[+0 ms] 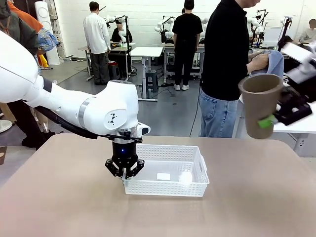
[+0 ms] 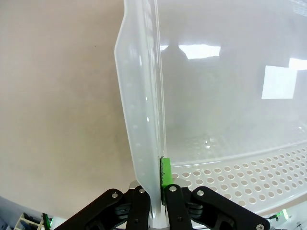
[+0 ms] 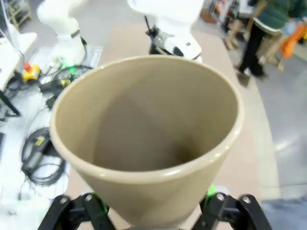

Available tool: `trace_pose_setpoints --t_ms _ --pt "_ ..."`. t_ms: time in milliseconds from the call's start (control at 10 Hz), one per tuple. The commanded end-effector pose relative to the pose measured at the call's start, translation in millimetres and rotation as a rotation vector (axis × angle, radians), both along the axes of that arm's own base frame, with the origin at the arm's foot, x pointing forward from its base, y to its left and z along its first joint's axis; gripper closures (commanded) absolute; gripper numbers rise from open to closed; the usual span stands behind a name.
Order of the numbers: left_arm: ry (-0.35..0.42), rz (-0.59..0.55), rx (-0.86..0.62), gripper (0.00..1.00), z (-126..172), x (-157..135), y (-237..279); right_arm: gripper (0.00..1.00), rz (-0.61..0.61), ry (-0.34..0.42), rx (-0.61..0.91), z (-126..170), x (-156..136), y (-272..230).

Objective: Clean and organize the cups into the basket.
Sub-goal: Pick up the Organizing basket and move it to the center of the table, then pick up the Reusable plastic cup from the right side of the table and place it inside the Organizing basket.

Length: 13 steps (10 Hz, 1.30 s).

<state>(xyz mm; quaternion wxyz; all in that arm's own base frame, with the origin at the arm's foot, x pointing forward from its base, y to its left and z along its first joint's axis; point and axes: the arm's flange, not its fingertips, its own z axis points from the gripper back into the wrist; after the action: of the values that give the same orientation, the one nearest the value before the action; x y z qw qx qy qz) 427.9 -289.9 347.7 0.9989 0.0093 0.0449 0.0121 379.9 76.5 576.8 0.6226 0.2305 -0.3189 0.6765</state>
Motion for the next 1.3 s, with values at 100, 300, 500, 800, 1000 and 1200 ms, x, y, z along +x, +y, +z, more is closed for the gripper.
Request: trace_pose_setpoints --t_ms 100,300,500,800,1000,1200 --pt "-0.001 0.000 0.004 1.00 -1.1 -2.5 1.0 0.17 -0.096 0.113 -0.473 4.0 13.7 85.2" --pt "-0.001 0.000 0.004 1.00 -1.1 -2.5 1.0 0.17 -0.135 0.149 -0.660 -11.6 34.1 132.2" --pt "-0.001 0.000 0.004 1.00 -1.1 -2.5 1.0 0.17 -0.094 0.155 -0.764 -29.2 45.0 170.8" --pt "-0.001 0.000 0.004 1.00 -1.1 -2.5 1.0 0.17 -0.023 0.207 -0.799 -65.6 69.5 202.1" --pt "-0.001 0.000 0.004 1.00 -1.1 -2.5 1.0 0.17 0.019 0.225 -0.753 -78.0 79.9 199.0" --pt "-0.001 0.000 0.004 1.00 -1.1 -2.5 1.0 0.17 -0.025 0.202 -0.791 -77.9 64.9 205.7"
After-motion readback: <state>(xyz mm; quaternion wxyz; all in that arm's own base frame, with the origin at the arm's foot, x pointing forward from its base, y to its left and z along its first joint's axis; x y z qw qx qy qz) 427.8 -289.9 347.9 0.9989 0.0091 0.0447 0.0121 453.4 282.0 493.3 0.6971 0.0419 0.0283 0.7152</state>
